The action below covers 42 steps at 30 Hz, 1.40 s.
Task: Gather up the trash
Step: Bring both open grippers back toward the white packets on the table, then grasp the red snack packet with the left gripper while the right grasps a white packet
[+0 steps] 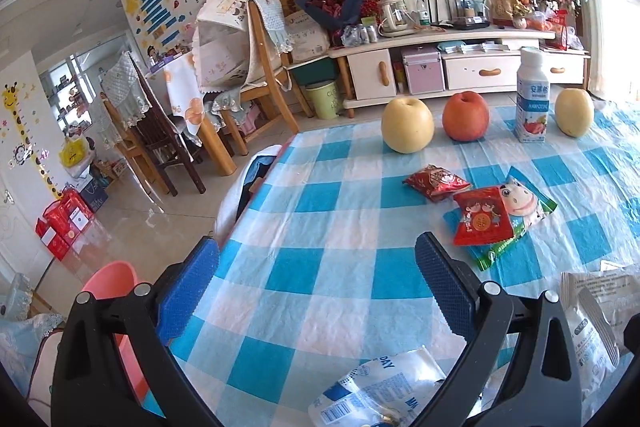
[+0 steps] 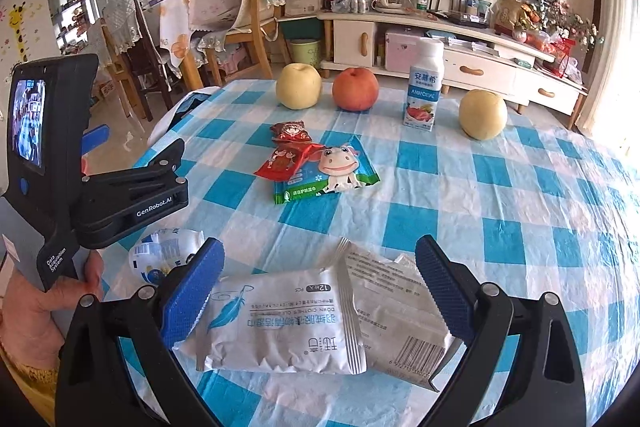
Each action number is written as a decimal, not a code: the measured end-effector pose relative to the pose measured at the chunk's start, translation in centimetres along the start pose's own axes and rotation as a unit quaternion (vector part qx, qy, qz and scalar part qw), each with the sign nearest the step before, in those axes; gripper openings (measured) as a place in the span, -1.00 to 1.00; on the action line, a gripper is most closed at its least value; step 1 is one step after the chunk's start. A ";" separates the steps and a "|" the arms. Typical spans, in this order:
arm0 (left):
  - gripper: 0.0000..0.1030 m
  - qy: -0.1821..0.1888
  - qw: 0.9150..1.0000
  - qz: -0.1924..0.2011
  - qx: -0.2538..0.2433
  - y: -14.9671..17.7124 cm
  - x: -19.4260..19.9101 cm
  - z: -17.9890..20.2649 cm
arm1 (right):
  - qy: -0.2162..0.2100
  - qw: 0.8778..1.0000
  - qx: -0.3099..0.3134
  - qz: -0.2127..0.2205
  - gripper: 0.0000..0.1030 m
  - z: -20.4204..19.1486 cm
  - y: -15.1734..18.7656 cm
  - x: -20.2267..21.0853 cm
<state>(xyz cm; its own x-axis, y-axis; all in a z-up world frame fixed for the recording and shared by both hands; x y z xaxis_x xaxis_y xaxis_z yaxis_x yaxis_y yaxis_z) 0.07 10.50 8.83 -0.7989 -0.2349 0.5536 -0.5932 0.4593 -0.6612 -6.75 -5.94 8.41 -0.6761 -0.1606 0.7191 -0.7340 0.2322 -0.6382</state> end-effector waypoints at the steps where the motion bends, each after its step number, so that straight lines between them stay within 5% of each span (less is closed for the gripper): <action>1: 0.92 0.000 1.000 -0.001 -0.003 0.0 0.0 0.2 | 0.000 1.000 -0.002 -0.002 0.85 0.2 0.0 0.0; 8: 0.92 0.029 0.999 -0.014 -0.010 0.2 -0.1 1.1 | 0.002 1.000 -0.005 -0.022 0.85 1.4 0.6 -0.4; 20: 0.92 0.166 0.984 -0.041 -0.047 1.9 1.0 6.8 | 0.032 0.999 -0.027 -0.021 0.85 4.4 0.2 -0.1; 32: 0.92 0.186 0.980 -0.033 -0.067 1.9 1.8 8.8 | 0.051 0.997 -0.042 -0.032 0.85 6.1 0.1 -0.6; 38: 0.92 0.187 0.980 -0.025 -0.071 1.9 1.3 7.5 | 0.075 0.996 -0.041 -0.035 0.85 7.7 -0.1 -0.7; 42: 0.92 0.218 0.975 -0.012 -0.044 1.8 0.3 5.8 | 0.101 0.990 -0.080 -0.053 0.85 10.9 -0.2 -1.1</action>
<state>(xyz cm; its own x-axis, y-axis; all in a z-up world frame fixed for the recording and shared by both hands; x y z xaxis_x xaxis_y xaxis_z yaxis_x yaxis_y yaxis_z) -1.77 6.33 4.89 -0.6551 0.1310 0.7441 -0.5858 0.5338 -0.6098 -6.54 -16.27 4.78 -0.5570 -0.0011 0.8305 -0.7697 0.3762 -0.5158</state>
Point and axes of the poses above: each gripper's, at about its wrist camera, not at the fingertips, and x roughly against the way its jaws point, z to its right, y to its underside, the point moved 3 cm from there along -x, roughly the way its jaws point, and after that the axes turned 15 degrees about -x, right-handed, at the moved point
